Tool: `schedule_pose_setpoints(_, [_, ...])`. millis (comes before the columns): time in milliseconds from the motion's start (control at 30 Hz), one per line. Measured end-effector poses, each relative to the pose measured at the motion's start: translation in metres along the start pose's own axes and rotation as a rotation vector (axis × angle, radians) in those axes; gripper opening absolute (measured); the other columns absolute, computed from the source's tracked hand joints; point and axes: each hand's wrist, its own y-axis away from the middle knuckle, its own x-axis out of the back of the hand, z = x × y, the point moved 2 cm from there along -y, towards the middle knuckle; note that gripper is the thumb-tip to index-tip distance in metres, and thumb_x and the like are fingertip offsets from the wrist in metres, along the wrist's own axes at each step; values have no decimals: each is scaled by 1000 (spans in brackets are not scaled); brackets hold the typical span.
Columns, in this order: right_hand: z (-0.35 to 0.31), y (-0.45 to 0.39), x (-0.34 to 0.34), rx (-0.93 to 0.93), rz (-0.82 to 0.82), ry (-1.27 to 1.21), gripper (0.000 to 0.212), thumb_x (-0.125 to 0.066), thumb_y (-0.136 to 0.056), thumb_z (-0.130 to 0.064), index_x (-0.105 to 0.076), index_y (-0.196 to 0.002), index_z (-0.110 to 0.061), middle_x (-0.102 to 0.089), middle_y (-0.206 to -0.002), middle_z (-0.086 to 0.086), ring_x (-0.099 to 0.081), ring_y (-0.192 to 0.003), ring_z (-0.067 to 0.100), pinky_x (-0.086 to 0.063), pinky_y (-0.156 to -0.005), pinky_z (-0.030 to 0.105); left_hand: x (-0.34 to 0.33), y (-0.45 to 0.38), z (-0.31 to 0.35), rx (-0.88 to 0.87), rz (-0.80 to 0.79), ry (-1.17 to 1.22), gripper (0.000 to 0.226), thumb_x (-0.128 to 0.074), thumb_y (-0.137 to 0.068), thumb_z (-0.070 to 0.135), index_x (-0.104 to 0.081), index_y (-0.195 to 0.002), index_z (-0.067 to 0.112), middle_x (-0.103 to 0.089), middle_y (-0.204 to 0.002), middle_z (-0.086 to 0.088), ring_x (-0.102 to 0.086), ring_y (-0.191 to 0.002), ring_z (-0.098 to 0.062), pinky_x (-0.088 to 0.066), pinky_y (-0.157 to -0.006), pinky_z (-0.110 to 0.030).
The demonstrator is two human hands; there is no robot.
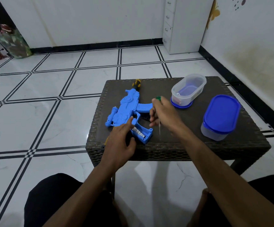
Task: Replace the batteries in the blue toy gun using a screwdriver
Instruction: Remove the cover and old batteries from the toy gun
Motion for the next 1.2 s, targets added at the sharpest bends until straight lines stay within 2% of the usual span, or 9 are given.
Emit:
schedule_pose_setpoints(133, [4, 11, -6, 71, -119, 556, 21, -64, -85, -26, -44, -86, -18, -67, -85, 5, -66, -75, 23, -57, -62, 37, 2, 0, 4, 71, -10, 210, 65, -50, -81, 13, -41, -143, 33, -61, -122, 17, -59, -107, -10, -50, -91, -35])
schedule_pose_setpoints(367, [15, 24, -23, 170, -122, 674, 36, -78, -81, -23, -43, -88, -19, -55, -76, -11, -56, -68, 7, -34, -52, 18, 9, -5, 14, 105, -6, 415, 76, -50, -89, -6, -28, -152, 29, -67, -113, 8, -62, -108, -2, -45, -92, -11])
schedule_pose_setpoints(467, [7, 21, -12, 159, -17, 561, 36, -78, -81, -20, -43, -87, -19, -61, -79, -6, -59, -69, 10, -42, -55, 21, 20, -11, -1, 85, 70, 139, 58, -60, -92, 28, -42, -147, 23, -61, -126, 8, -55, -110, 0, -39, -91, -8])
schedule_pose_setpoints(567, [-8, 10, 18, 168, 198, 457, 36, -78, -79, -21, -42, -82, -20, -64, -82, 1, -61, -73, 15, -48, -64, 33, 21, -14, -27, 31, -40, -217, 79, -46, -77, 74, -52, -140, 27, -47, -145, 0, -38, -137, -20, -32, -114, -36])
schedule_pose_setpoints(667, [-22, -17, 60, 223, 390, 432, 29, -71, -85, -16, -42, -83, -20, -55, -75, -8, -54, -66, 5, -41, -57, 23, 15, -13, -38, 12, -199, -271, 92, -39, -68, 85, -41, -146, 37, -27, -158, 2, -13, -149, -21, -11, -120, -35])
schedule_pose_setpoints(833, [-30, -69, 107, 263, 525, 613, 24, -66, -88, -9, -46, -99, -17, -64, -94, 3, -65, -86, 23, -47, -61, 27, 15, -15, -35, -27, -118, -361, 78, -37, -76, 76, -52, -140, 33, -40, -152, -5, -34, -142, -26, -25, -115, -38])
schedule_pose_setpoints(933, [-27, -87, 118, 222, 463, 837, 24, -63, -91, -8, -48, -108, -12, -66, -104, 11, -63, -90, 28, -52, -70, 36, 11, -17, -33, -8, -74, -400, 67, -42, -81, 71, -58, -134, 33, -48, -145, -3, -42, -135, -25, -37, -109, -38])
schedule_pose_setpoints(1033, [-22, -93, 119, 170, 339, 1026, 26, -62, -90, -6, -46, -109, -12, -59, -95, 10, -54, -82, 26, -44, -67, 38, 7, -17, -29, 2, -16, -420, 51, -62, -85, 56, -63, -130, 30, -52, -140, -3, -46, -131, -26, -41, -105, -38])
schedule_pose_setpoints(1200, [-15, -91, 123, 161, 266, 1057, 27, -63, -87, -5, -43, -98, -19, -64, -101, 7, -56, -86, 25, -45, -69, 35, 3, -15, -22, 42, 17, -484, 41, -67, -85, 45, -69, -122, 27, -58, -132, -4, -53, -125, -27, -48, -94, -37])
